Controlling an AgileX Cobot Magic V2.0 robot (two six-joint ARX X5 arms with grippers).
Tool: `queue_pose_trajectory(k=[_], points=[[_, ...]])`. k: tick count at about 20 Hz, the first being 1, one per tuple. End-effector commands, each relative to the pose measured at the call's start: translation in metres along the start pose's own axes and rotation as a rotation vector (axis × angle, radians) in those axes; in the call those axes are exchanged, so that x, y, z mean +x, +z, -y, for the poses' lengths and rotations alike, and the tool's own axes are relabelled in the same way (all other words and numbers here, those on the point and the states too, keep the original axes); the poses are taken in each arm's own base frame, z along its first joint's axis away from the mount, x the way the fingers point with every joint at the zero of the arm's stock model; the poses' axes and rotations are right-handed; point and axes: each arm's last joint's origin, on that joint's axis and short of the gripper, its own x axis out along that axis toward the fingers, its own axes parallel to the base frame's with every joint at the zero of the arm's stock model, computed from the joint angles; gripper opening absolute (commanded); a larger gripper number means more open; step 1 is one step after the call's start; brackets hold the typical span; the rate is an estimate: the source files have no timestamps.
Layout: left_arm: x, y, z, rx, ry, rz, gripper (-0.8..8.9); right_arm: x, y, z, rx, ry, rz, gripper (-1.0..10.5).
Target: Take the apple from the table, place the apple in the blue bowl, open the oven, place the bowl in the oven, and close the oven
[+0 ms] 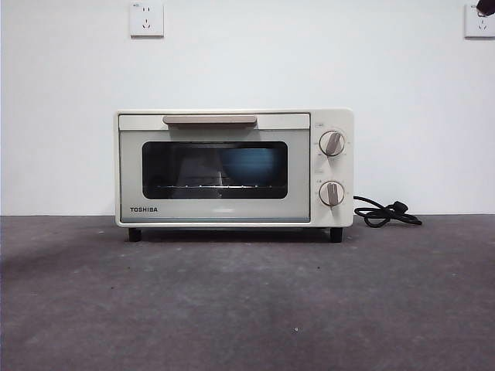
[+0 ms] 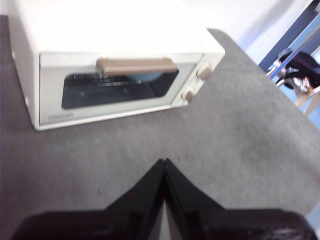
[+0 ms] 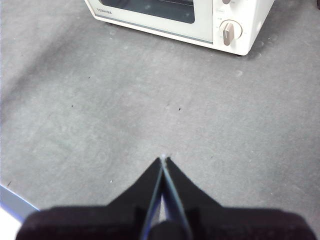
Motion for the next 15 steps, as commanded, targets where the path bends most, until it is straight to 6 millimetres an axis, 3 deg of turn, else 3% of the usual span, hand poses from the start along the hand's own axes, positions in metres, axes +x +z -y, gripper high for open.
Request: queue_pose_trajectory(k=[1, 11, 15], points=[[-0.011, -0.007, 0.006, 0.023, 0.004, -0.018, -0.04, 0.002, -0.001, 0.0, 0.008, -0.001, -0.007, 0.0], [0.0, -0.006, -0.002, 0.007, 0.068, -0.057, -0.04, 0.002, -0.001, 0.0, 0.008, -0.001, -0.007, 0.0], [-0.002, -0.002, -0.004, 0.154, 0.195, -0.015, -0.04, 0.002, -0.001, 0.0, 0.009, -0.001, -0.008, 0.0]])
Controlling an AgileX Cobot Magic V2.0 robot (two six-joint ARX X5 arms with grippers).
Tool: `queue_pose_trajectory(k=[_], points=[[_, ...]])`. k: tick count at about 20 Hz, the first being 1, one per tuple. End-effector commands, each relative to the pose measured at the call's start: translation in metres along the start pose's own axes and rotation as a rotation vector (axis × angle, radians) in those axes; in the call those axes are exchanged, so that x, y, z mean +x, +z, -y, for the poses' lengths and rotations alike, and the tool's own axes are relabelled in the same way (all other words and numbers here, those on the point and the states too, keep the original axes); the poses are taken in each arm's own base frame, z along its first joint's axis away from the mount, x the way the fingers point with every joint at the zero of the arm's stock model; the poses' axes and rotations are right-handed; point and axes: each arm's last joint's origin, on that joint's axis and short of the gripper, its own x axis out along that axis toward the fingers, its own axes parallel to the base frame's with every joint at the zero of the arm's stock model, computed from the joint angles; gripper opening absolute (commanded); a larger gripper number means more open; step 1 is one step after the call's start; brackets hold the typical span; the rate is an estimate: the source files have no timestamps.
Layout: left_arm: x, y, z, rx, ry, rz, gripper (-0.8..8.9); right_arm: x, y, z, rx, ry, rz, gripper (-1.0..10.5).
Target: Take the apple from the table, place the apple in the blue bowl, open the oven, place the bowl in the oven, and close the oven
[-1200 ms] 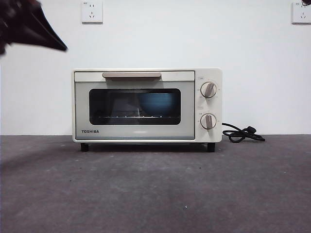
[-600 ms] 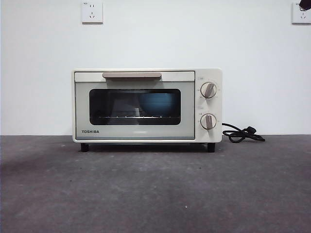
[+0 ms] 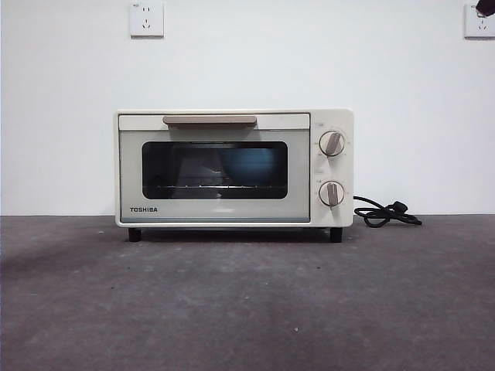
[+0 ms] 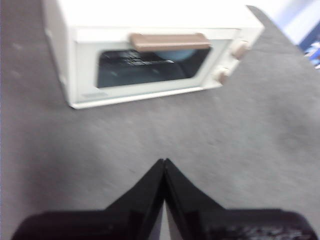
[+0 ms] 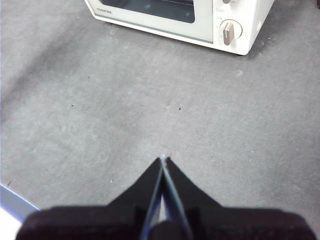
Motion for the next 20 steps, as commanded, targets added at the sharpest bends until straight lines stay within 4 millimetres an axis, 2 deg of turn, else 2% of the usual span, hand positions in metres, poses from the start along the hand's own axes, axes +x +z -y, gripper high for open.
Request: queue_pose_trajectory(k=[1, 7, 11, 14, 18, 20], points=[[-0.007, 0.003, 0.002, 0.155, 0.08, 0.053, -0.04, 0.002, -0.002, 0.0, 0.008, -0.001, -0.006, 0.0], [-0.042, 0.002, 0.018, 0.345, 0.156, 0.251, -0.04, 0.002, -0.002, 0.0, 0.008, -0.001, -0.006, 0.0], [-0.039, -0.015, 0.018, 0.386, 0.187, 0.349, -0.04, 0.002, -0.002, 0.0, 0.008, -0.001, -0.006, 0.0], [-0.019, -0.049, 0.008, 0.412, 0.19, 0.424, -0.04, 0.002, -0.002, 0.0, 0.008, -0.001, -0.006, 0.0], [0.016, -0.112, -0.009, 0.386, 0.194, 0.471, -0.04, 0.002, -0.002, 0.0, 0.009, -0.001, -0.006, 0.0], [0.026, -0.142, -0.016, 0.33, 0.239, 0.477, -0.04, 0.002, -0.002, 0.0, 0.009, -0.001, -0.006, 0.0]])
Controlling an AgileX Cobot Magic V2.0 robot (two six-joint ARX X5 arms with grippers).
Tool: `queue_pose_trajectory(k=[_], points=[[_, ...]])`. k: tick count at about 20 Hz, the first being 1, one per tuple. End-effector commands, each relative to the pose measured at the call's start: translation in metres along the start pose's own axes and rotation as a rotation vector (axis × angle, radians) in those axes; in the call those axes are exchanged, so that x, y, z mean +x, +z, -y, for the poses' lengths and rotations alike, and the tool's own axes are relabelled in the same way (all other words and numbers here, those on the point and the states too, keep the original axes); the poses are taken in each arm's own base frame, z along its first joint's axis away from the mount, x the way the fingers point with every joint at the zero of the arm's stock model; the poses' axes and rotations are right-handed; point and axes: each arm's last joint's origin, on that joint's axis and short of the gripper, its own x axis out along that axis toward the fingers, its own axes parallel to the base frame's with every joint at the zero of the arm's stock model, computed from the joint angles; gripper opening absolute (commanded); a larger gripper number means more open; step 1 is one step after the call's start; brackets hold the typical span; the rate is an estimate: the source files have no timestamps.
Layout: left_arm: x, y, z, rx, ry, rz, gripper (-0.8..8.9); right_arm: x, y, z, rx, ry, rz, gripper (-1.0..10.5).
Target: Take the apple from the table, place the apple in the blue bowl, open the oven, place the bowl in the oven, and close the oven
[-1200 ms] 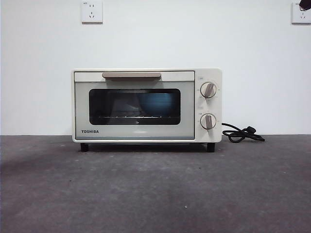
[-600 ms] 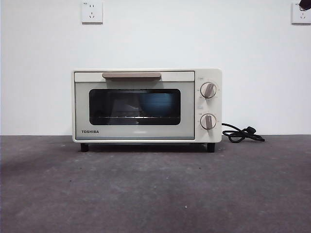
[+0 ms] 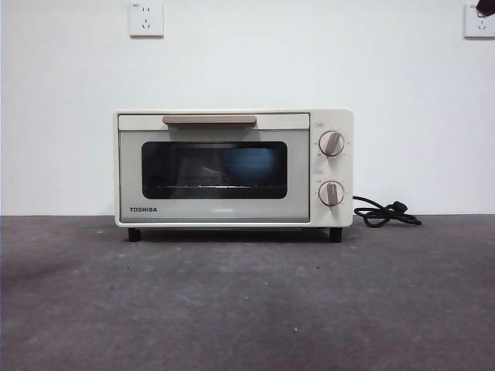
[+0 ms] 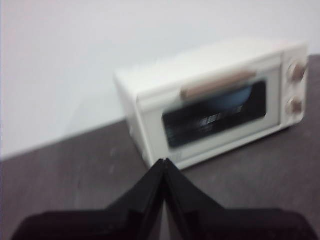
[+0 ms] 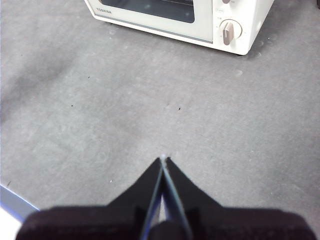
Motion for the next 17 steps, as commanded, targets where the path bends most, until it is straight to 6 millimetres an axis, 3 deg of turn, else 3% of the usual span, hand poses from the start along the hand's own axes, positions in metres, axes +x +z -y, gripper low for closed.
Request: queue_pose_trajectory(k=[1, 4, 12, 17], points=[[-0.005, -0.033, 0.006, -0.064, 0.054, -0.008, -0.04, 0.002, -0.002, 0.0, 0.008, -0.001, -0.006, 0.0], [-0.014, -0.055, 0.011, -0.062, 0.121, 0.02, -0.04, 0.002, -0.002, 0.0, 0.009, -0.001, -0.006, 0.0], [-0.021, -0.071, 0.013, -0.062, 0.188, -0.091, -0.04, 0.002, -0.002, 0.0, 0.008, -0.001, -0.006, 0.0], [-0.017, -0.097, 0.017, -0.115, 0.181, -0.12, -0.04, 0.002, -0.002, 0.0, 0.009, -0.001, -0.006, 0.0]])
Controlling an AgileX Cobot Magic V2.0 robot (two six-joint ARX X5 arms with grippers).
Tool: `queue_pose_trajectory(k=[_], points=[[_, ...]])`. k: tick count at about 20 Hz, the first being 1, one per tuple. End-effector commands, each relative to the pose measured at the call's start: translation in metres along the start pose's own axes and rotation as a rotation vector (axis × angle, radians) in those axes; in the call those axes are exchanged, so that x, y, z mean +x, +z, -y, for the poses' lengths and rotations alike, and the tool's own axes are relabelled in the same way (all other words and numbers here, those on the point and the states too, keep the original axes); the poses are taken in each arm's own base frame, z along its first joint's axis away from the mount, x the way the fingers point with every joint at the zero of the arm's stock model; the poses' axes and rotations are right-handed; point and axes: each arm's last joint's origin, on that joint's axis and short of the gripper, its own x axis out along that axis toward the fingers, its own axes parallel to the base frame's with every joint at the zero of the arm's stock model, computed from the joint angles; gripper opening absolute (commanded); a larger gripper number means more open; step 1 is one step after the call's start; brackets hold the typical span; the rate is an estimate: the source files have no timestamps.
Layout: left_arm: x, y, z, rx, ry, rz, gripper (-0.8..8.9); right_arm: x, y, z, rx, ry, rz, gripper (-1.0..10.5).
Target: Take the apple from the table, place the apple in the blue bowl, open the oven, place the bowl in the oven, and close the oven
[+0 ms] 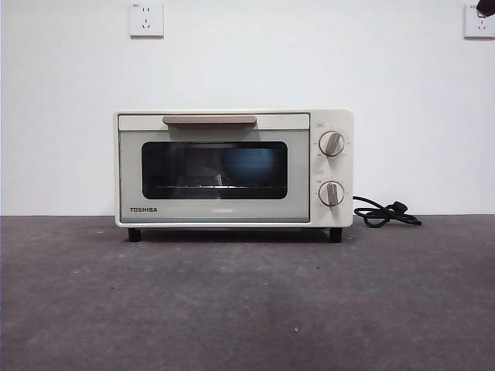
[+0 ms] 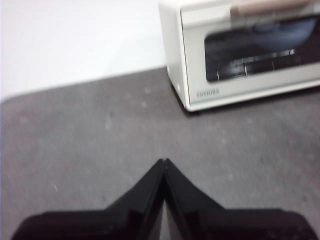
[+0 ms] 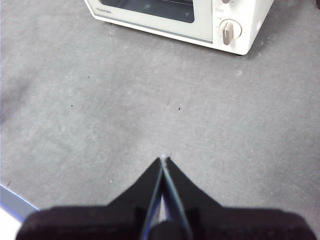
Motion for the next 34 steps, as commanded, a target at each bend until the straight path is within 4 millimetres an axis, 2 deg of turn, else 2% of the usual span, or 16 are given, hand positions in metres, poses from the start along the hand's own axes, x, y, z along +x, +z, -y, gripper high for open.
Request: queue_pose_trajectory(k=[1, 23, 26, 29, 34], points=[[0.004, -0.011, 0.002, -0.046, -0.005, -0.028, -0.04, 0.002, -0.001, 0.0, 0.009, -0.001, -0.006, 0.0], [0.005, -0.013, 0.002, -0.046, -0.008, -0.024, -0.04, 0.001, -0.002, 0.001, 0.01, -0.011, -0.003, 0.0], [0.005, -0.013, 0.002, -0.046, -0.008, -0.024, -0.04, -0.004, -0.002, 0.008, -0.09, -0.095, 0.067, 0.0], [0.005, -0.013, 0.002, -0.046, -0.008, -0.024, -0.04, 0.004, -0.019, 0.023, -0.162, -0.1, 0.245, 0.0], [0.005, -0.013, 0.002, -0.047, -0.008, -0.026, -0.04, 0.036, -0.085, 0.047, -0.141, -0.268, 0.425, 0.0]])
